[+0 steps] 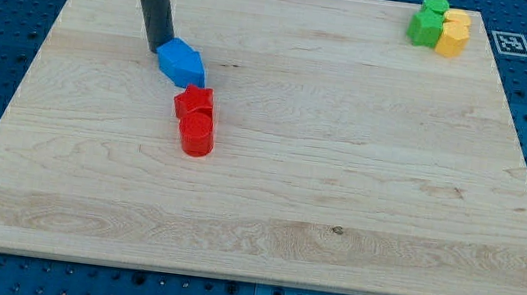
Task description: Move the blue cube along with blue triangle to the top right
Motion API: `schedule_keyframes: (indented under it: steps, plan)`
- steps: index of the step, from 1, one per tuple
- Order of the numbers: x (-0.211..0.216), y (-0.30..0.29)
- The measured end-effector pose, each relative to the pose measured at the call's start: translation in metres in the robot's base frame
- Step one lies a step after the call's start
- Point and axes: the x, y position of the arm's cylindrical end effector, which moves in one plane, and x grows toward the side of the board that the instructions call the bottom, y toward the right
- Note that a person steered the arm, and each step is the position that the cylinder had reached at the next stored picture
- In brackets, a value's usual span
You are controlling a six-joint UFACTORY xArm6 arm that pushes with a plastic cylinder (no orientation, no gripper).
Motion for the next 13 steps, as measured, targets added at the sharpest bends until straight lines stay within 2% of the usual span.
schedule_keyframes:
  steps: [6,10,12,13]
  plan:
    - [0.054,0.026]
    - [0.06,0.104]
    - [0.089,0.168]
    - [0.089,0.196]
